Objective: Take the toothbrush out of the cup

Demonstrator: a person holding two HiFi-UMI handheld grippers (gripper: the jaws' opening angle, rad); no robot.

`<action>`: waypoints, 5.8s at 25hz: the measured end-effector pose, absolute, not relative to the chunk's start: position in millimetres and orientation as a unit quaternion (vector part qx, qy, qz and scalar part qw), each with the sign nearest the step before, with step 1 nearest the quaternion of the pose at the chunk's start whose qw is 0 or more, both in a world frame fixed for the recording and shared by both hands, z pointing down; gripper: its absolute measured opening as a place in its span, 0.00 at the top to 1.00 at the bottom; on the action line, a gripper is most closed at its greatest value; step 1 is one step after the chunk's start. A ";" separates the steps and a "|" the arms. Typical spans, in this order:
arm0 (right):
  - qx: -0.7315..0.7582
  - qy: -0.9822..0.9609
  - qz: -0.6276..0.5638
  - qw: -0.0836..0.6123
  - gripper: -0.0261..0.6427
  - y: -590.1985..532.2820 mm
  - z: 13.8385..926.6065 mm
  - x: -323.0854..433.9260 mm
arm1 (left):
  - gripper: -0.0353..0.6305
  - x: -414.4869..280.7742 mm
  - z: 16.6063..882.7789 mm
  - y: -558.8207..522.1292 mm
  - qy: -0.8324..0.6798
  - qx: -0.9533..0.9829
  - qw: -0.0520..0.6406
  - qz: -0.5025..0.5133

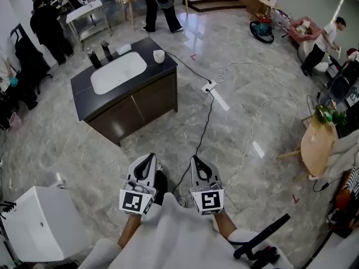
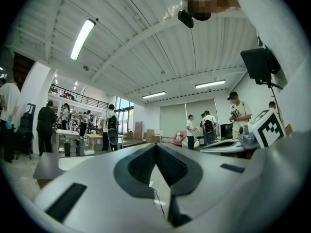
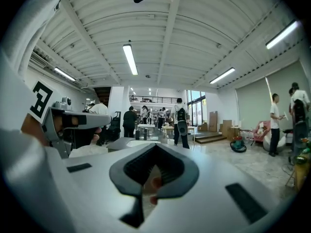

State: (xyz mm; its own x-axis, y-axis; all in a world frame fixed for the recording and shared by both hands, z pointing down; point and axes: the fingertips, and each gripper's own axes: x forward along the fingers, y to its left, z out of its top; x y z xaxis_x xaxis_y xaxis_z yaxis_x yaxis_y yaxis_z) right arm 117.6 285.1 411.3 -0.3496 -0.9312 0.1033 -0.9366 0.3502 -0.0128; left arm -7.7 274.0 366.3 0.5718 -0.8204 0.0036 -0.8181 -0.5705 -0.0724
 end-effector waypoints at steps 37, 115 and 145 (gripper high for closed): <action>0.587 -0.805 0.027 0.080 0.95 -42.0 405.5 29.2 | 0.95 -92.6 357.1 -62.1 0.443 -0.896 0.002 0.018; 0.590 -0.806 -0.014 0.049 0.68 -302.5 542.7 -4.8 | 0.95 -100.5 503.4 -204.0 0.523 -0.840 -0.136 -0.046; 0.604 -0.796 -0.016 0.046 0.90 -302.4 519.5 3.9 | 0.95 -104.1 496.3 -209.6 0.527 -0.840 -0.118 -0.046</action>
